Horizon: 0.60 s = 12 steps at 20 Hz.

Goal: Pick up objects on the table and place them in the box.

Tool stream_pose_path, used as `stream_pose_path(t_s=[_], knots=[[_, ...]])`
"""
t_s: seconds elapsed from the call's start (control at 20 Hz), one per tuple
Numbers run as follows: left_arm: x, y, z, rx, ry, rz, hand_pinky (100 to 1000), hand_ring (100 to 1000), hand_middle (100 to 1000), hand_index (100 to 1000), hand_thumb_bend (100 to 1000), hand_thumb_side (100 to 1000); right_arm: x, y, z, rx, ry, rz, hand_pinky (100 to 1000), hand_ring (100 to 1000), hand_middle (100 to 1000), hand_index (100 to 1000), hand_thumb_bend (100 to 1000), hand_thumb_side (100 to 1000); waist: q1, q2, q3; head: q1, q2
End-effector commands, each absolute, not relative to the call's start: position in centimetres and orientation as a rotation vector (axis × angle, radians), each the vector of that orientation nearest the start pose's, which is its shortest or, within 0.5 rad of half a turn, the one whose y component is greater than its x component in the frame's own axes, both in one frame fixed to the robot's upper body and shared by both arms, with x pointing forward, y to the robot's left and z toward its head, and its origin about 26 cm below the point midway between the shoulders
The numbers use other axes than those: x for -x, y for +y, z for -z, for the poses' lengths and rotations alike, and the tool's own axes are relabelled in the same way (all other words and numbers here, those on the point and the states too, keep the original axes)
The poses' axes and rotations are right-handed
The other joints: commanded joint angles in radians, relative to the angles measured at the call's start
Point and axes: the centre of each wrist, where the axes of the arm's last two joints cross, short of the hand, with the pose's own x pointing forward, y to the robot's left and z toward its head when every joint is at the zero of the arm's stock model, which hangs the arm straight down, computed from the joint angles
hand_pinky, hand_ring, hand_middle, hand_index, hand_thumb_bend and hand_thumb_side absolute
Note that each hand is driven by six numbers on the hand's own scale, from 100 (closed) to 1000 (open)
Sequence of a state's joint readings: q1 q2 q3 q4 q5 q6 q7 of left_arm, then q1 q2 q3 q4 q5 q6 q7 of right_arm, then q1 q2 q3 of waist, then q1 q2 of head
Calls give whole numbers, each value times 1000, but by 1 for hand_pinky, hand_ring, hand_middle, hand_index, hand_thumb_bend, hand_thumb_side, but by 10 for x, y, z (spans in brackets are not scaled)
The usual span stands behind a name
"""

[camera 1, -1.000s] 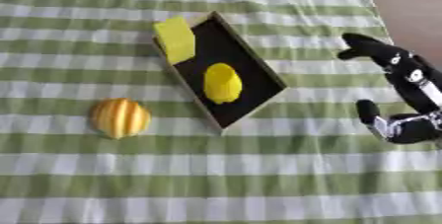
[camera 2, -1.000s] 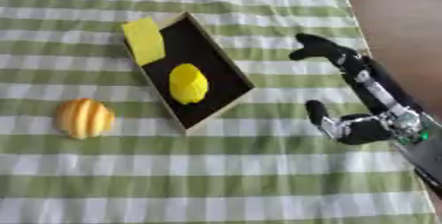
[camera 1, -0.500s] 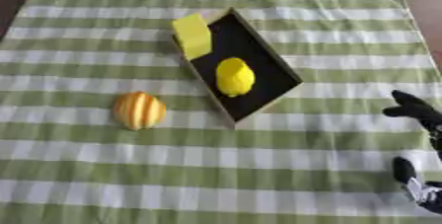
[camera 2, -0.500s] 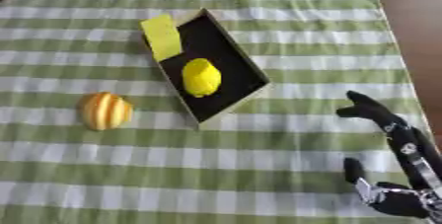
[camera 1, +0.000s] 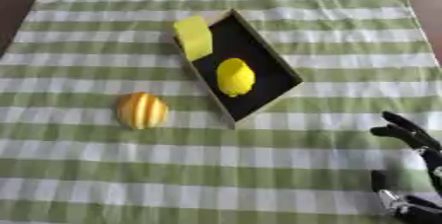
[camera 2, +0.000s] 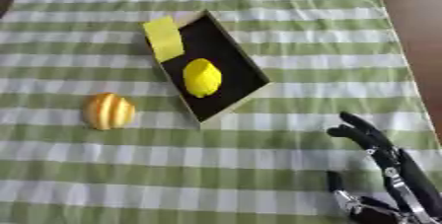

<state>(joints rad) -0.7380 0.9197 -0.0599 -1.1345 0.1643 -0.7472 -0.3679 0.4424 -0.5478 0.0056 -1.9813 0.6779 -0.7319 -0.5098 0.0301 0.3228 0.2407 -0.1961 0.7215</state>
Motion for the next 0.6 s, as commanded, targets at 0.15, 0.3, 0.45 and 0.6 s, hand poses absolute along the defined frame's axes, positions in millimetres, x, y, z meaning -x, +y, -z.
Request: stream_pose_path(t_s=[0.15,0.3,0.45,0.6], knots=[[-412,422,-284,-354,-2202,1661,785,808,737,859,100,262,-162,-344,-46,642,-2588,-686,1000,990,800,992,100,176,4,-20,-2,7,3],[-427,398,-284,-270,-2191,1734,784,806,736,855,100,267,-161,-344,-46,643,-2588,-668,1000,989,798,991,100,226,3,-22,4,6,3],[-440,373,-284,-189,-2244,1739,782,805,736,851,100,279,-160,-345,-46,643,-2582,-654,1000,989,797,993,100,263,2,-24,11,2,6],[-452,348,-278,-98,-2275,1751,781,804,736,846,100,287,-161,-346,-47,640,-2577,-633,1000,986,794,992,100,286,1,-28,15,4,9]])
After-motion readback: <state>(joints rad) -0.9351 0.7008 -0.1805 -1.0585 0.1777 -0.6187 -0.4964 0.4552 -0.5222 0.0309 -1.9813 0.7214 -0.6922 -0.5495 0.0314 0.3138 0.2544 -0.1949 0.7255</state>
